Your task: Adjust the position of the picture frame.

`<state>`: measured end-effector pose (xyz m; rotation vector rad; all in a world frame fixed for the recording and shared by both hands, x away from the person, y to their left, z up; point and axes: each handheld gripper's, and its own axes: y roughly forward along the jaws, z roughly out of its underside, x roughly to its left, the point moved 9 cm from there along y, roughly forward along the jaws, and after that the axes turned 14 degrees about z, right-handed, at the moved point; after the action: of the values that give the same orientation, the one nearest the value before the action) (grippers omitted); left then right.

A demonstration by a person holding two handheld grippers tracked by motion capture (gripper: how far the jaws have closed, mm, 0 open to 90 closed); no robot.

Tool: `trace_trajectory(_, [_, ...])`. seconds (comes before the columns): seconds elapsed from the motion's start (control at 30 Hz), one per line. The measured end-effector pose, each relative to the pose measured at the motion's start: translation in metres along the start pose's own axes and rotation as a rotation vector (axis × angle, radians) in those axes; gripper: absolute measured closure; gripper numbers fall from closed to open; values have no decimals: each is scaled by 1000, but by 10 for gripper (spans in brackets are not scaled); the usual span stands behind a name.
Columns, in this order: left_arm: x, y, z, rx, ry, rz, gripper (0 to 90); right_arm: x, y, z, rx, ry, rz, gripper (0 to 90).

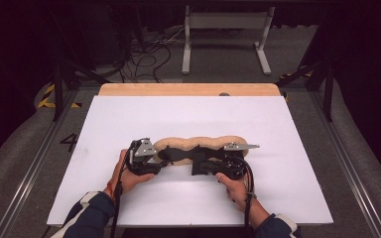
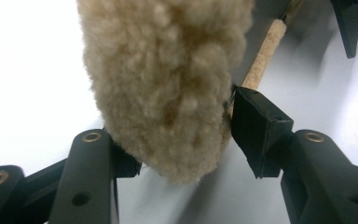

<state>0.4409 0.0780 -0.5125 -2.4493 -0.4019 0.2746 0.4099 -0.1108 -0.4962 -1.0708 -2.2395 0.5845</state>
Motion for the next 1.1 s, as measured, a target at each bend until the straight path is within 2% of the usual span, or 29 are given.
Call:
trace_trajectory(0.2, [-3, -2, 1, -10, 5, 16, 490, 2, -1, 3, 0, -63, 33, 753])
trace_trajectory(0.37, [-6, -4, 1, -21, 9, 37, 502, 3, -9, 2, -23, -98, 43, 703])
trace_trajectory(0.47, [-8, -6, 2, -21, 5, 42, 503, 5, -20, 2, -40, -157, 60, 671])
trace_trajectory(0.53, [-10, -7, 3, -22, 5, 47, 501, 6, -28, 4, -48, -214, 82, 665])
trace_trajectory(0.67, [-11, -12, 4, -24, 5, 34, 498, 4, -49, 4, -83, -290, 109, 672])
trace_trajectory(0.73, [-10, -14, 5, -25, -7, 28, 485, -1, -61, 5, -99, -298, 119, 678])
trace_trajectory(0.77, [-10, -14, 5, -25, -7, 28, 476, -1, -61, 5, -99, -298, 119, 678])
trace_trajectory(0.83, [-9, -17, 6, -30, -20, 25, 471, -10, -71, 9, -107, -308, 140, 680])
trace_trajectory(1.0, [-9, -24, 7, -36, -14, 13, 448, -38, -88, 16, -117, -281, 215, 678])
trace_trajectory(1.1, [-11, -26, 7, -23, 9, 9, 418, -53, -96, 14, -135, -247, 252, 675])
